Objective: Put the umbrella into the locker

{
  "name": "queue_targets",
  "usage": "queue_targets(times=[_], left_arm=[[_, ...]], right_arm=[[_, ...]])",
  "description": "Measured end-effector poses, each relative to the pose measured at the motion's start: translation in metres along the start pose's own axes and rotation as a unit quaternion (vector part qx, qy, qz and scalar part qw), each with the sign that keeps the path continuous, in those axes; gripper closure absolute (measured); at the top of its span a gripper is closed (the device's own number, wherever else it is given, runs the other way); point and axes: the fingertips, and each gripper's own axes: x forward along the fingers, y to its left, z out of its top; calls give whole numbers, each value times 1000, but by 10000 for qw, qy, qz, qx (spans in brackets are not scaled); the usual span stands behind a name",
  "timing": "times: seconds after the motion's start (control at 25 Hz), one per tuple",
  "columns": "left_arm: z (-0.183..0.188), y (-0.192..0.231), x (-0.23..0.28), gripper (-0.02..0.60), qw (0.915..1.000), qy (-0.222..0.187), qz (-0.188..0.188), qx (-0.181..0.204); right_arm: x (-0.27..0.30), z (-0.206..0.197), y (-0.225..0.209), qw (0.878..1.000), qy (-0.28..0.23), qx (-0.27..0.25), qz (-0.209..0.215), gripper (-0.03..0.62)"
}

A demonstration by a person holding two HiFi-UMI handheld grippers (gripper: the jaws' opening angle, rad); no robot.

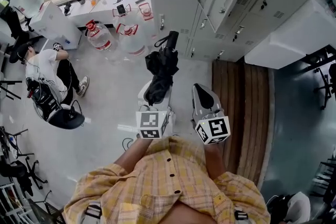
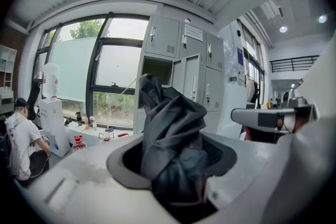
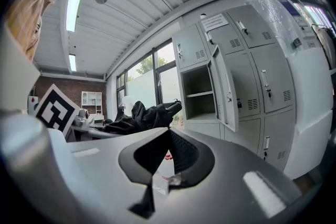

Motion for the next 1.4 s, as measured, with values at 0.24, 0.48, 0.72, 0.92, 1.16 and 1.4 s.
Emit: queue_targets(times=[0.24,0.48,0.72,0.92,1.16,1.4], left_arm=[[39,25,61,342,9999,33,-13,-119],[70,54,120,342,9999,-48,-91,-128],[90,81,171,341,9996,-109,-204,-168],[100,104,205,341,9995,-124,-248,-182],[108,118,240,341,9991,-92,-353,-213],[103,120,261,341,9993,-22,-349,-154]], right_arm=[[61,24,-33,10000,-50,-58,-58,597],[121,44,-63,9998,-62,-132,-158,597],[180,56,-83,9996,-96,-176,-199,595],[220,63,-93,9993,-125,-258,-234,595],[251,63,-111,9990,-127,-270,-338,595],[266,66,-125,9991,-65,-249,-324,595]])
